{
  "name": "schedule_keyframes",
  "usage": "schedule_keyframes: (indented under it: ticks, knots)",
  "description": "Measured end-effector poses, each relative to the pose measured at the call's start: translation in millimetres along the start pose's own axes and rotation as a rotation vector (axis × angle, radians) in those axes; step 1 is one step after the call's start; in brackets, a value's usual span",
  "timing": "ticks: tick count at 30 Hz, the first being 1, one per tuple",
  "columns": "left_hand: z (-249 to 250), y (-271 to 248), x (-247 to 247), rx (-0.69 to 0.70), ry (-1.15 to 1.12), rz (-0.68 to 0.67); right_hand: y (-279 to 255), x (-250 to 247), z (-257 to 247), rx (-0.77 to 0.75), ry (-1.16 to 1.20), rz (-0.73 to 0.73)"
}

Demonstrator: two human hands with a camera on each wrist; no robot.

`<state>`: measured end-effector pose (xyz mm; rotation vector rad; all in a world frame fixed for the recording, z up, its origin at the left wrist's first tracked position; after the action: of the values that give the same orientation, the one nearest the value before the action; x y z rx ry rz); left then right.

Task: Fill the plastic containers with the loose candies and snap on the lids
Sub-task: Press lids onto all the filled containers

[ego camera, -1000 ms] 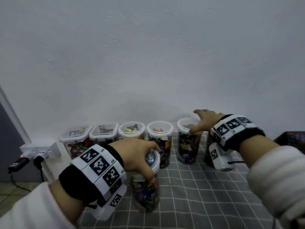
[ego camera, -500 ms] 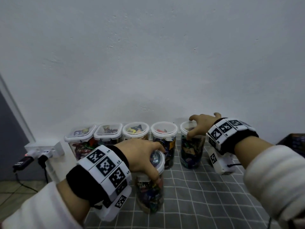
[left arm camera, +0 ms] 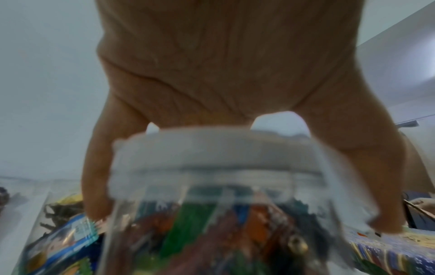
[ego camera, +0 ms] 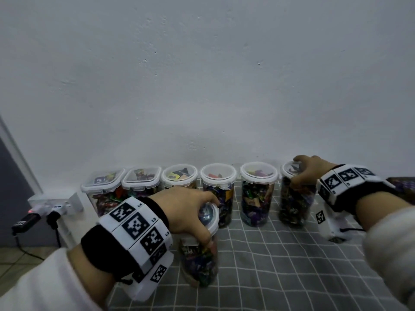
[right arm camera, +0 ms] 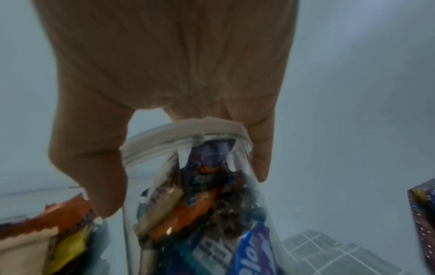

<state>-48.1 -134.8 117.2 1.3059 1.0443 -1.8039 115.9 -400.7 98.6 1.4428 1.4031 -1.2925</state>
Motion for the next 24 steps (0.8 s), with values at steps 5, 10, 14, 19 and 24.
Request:
schedule_keyframes:
  ticks: [5,10,14,19,24]
  knots:
    - [0,2,2,0.001,0.022,-0.003,0,4,-4,0.002,0.051,-0.002]
    - [4,3,1,-0.007,0.03,0.005,-8,3,3,0.031,0.051,0.046]
    - [11,5,1,-0.012,0.063,0.028,-57,9,12,-0.143,0.33,0.347]
    - [38,16,-3,0.044,0.043,0.072,-130,58,16,-0.438,0.31,-0.1]
    - [81,45,-12,0.173,-0.053,0.209,-141,84,20,-0.499,0.631,-0.353]
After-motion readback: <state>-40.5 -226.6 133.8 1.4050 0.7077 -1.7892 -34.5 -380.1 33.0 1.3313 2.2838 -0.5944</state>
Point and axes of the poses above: each hand's wrist, its own y-axis towards the middle knuckle, its own x-axis out of the palm, z = x × y, the point moved 1 cm from there along y, towards the middle knuckle, and after that the axes turned 15 degrees about x, right-handed, at the moved point
